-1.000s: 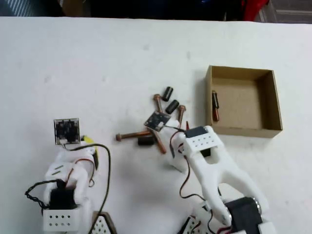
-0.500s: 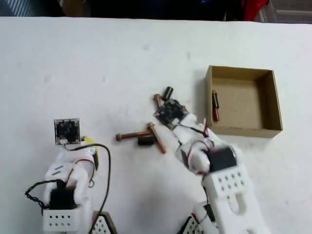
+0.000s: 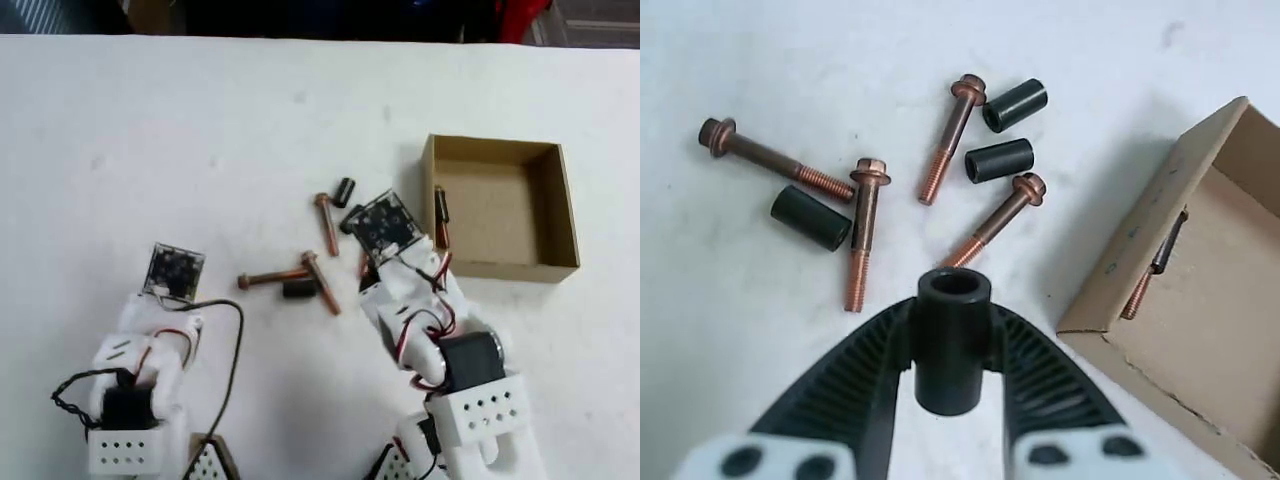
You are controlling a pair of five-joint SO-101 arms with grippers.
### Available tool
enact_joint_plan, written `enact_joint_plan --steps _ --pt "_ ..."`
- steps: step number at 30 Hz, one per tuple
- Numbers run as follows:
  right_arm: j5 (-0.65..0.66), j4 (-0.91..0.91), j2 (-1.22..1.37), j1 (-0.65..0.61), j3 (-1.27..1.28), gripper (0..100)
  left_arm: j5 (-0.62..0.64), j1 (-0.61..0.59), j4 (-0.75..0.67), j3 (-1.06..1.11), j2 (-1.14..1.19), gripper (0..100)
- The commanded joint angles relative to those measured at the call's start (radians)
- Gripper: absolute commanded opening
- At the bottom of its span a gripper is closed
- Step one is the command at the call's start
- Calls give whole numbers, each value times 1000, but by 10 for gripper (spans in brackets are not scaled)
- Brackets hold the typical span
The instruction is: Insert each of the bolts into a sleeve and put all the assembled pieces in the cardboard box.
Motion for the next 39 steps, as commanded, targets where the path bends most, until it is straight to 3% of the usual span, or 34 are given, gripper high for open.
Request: enact_joint_plan --steps 1,6,13,23,33,39 --pt "-52 -81 -19 4 41 16 -11 -2 11 -2 -7 20" --pt "-55 -153 -19 8 115 16 -11 -1 54 -23 -7 20" --pt "-57 -153 -19 8 144 16 -9 -8 253 -230 -7 20" --pt "-58 -160 -21 10 164 17 -115 -48 123 -299 -7 20" --pt "-58 -170 -21 10 176 17 -114 -45 132 -474 -5 20" --pt "-58 -219 -21 77 199 17 -114 -45 130 -491 -5 20"
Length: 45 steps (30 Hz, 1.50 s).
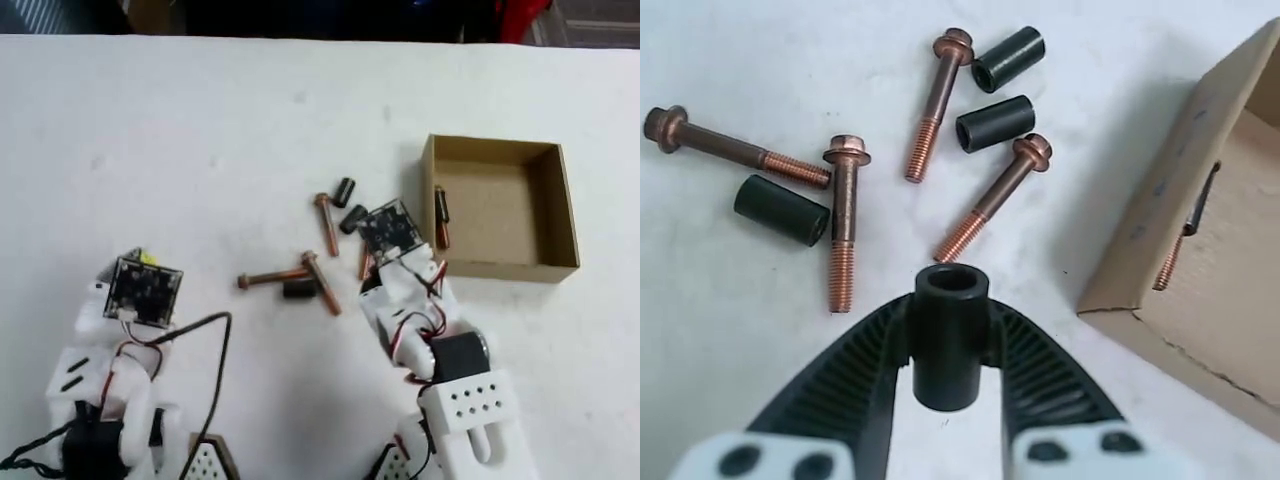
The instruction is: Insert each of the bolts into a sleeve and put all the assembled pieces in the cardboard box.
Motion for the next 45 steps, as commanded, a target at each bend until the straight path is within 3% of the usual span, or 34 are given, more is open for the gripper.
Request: enact_joint_plan --steps 1,9,19,32,39,45 --pt "-8 -48 -19 30 5 17 -8 -8 -26 -49 8 20" --pt "-55 -61 -19 33 15 17 0 -4 29 -172 150 20" --pt "-63 -97 -33 38 38 17 109 179 58 -420 613 20" --pt "-63 77 -516 28 110 17 227 302 25 -477 852 20" --pt "-63 84 -650 28 169 17 259 378 25 -569 1050 20" --pt "-63 82 -653 28 180 17 427 466 25 -683 1239 20"
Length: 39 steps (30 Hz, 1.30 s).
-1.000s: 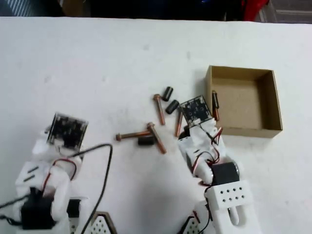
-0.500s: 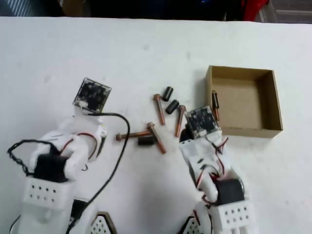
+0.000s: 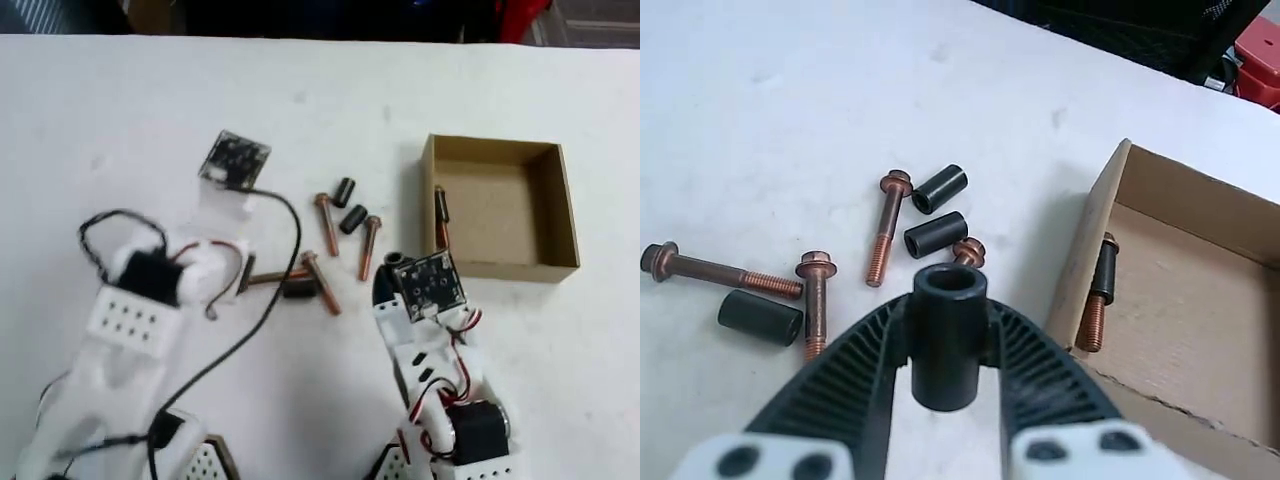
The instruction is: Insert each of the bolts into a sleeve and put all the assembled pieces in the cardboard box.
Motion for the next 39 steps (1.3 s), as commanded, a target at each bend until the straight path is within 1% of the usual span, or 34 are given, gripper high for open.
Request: enact_joint_plan --steps 1,7,10,14,16,18,21,23,25,27,30,32,33,34,36,39 --pt "-6 1 -13 4 -9 17 89 88 -29 -120 133 20" --pt "0 1 -13 13 -9 17 95 186 -34 -210 317 20" --pt "0 1 -13 41 -9 17 110 208 -35 -278 406 20" --pt "2 2 -13 61 -8 17 262 208 -34 -358 501 20" --pt "2 1 -15 61 3 17 313 209 -28 -368 539 20" --pt "2 -2 -15 61 12 17 313 208 -26 -353 562 20" --pt "2 -2 -15 61 14 17 276 185 -26 -302 572 20" --pt "2 -2 -15 61 14 17 213 166 -26 -269 572 20" --pt "2 -2 -15 61 14 17 101 142 -26 -238 572 20" --pt "2 -2 -15 61 14 17 -86 108 -26 -227 572 20" --pt "2 -1 -15 61 14 17 -414 64 -26 -227 572 20" --pt "2 1 -15 59 14 17 -598 50 -15 -219 572 20" --pt "2 1 -15 59 15 17 -669 47 2 -221 573 20" --pt "2 -2 -15 59 20 17 -726 47 15 -222 573 20" --pt "2 -2 -15 59 23 17 -795 53 61 -221 572 20" --pt "2 -2 -15 59 25 17 -829 65 95 -218 579 20"
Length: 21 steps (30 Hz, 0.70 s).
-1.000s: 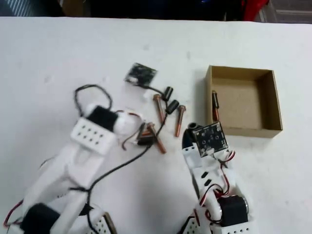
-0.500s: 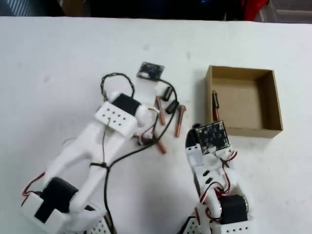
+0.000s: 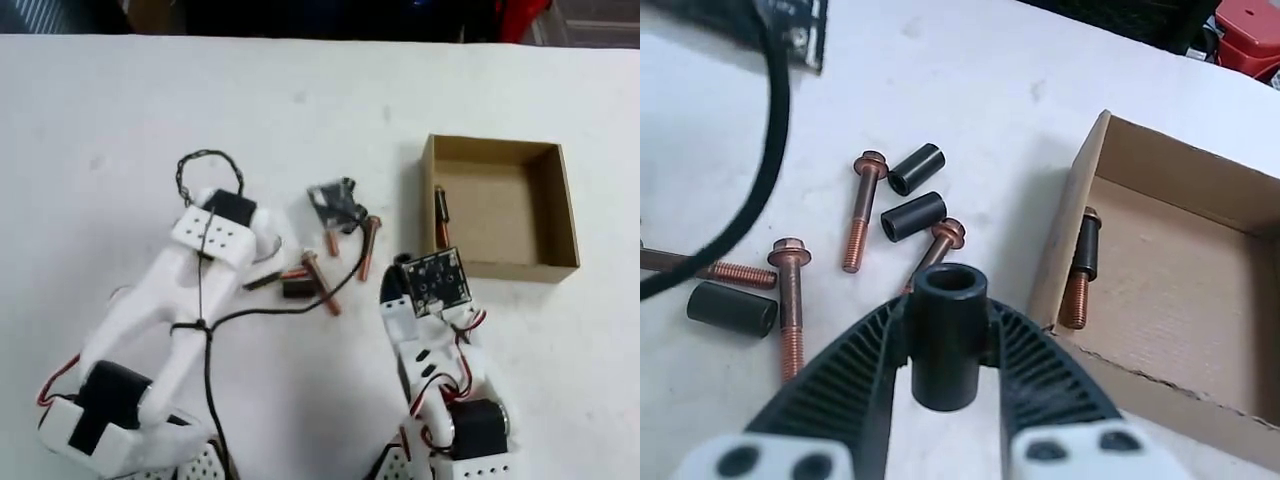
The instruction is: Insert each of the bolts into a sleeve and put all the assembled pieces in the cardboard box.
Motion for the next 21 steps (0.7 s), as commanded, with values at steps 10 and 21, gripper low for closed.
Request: enact_joint_plan --steps 10,21 --pt "2 -1 -10 2 -5 18 -365 -28 54 92 -1 20" --pt "3 -2 -12 2 -5 18 -379 -61 78 84 -1 105"
